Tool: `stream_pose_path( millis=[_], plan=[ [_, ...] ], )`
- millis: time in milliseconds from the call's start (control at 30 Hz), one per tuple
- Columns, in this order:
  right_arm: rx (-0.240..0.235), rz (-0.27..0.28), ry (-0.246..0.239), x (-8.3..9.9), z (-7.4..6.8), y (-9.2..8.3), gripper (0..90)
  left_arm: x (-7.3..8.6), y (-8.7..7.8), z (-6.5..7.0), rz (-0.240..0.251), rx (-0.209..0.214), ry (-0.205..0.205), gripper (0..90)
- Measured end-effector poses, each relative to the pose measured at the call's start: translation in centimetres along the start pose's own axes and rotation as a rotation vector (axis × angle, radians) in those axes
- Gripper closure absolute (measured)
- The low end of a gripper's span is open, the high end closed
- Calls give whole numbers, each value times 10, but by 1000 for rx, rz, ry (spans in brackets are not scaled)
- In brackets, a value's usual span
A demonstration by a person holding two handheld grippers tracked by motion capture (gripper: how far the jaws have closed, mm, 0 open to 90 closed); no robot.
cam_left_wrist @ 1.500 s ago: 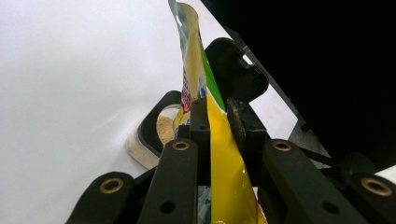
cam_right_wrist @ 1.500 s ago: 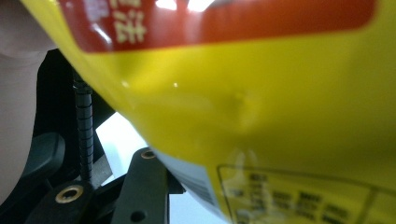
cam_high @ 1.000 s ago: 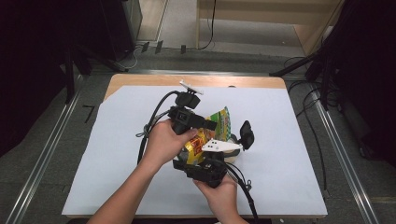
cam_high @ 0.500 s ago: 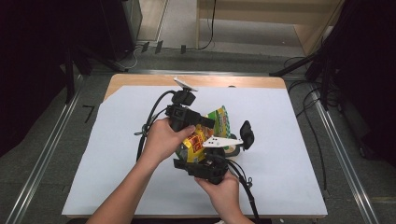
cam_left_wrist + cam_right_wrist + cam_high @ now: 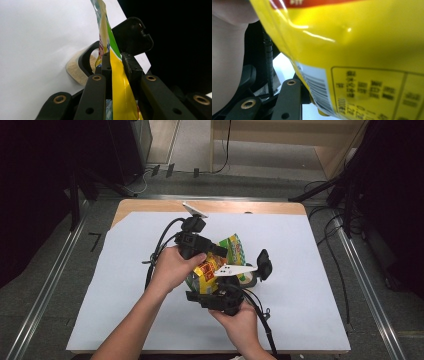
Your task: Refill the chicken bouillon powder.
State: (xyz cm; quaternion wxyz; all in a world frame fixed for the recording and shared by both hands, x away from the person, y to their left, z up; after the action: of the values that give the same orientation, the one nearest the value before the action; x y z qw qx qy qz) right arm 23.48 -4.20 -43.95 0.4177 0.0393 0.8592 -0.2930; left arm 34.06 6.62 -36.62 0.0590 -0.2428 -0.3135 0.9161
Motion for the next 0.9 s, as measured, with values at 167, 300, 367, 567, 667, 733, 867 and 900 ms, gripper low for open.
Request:
stream_pose_path(
  millis=[167,300,367,567,667,733,867,900],
  plan=[
    [-24,4,18,1,1,2,668,2,1,9,-5,-10,35,806],
    [-22,24,12,5,0,3,671,4,2,18,-10,-53,88,829],
    [-18,28,7,6,0,3,671,4,2,18,-11,-56,89,835],
    [-11,29,4,8,-1,4,671,4,3,19,-7,-68,93,847],
    [-3,32,-13,9,-2,4,662,5,1,17,-21,-52,89,832],
    [9,46,-44,12,-3,5,652,8,2,15,-36,-57,91,816],
    [40,35,-112,20,-4,11,657,12,2,10,-54,-38,96,774],
    [46,36,-123,22,-5,12,657,12,3,9,-57,-33,97,766]
  ],
)
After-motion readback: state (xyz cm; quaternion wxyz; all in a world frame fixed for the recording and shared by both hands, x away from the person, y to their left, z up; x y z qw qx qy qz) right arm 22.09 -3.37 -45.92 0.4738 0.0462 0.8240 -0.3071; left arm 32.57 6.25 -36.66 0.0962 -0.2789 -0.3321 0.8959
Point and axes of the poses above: each handheld gripper's, and its own axes: y roughly forward along the jaws, x roughly out of its underside, z roughly to its right, the point moved 2 cm from there along y, roughly forward along the jaws, and after that the axes turned 5 degrees about x, right-handed, at the moved point
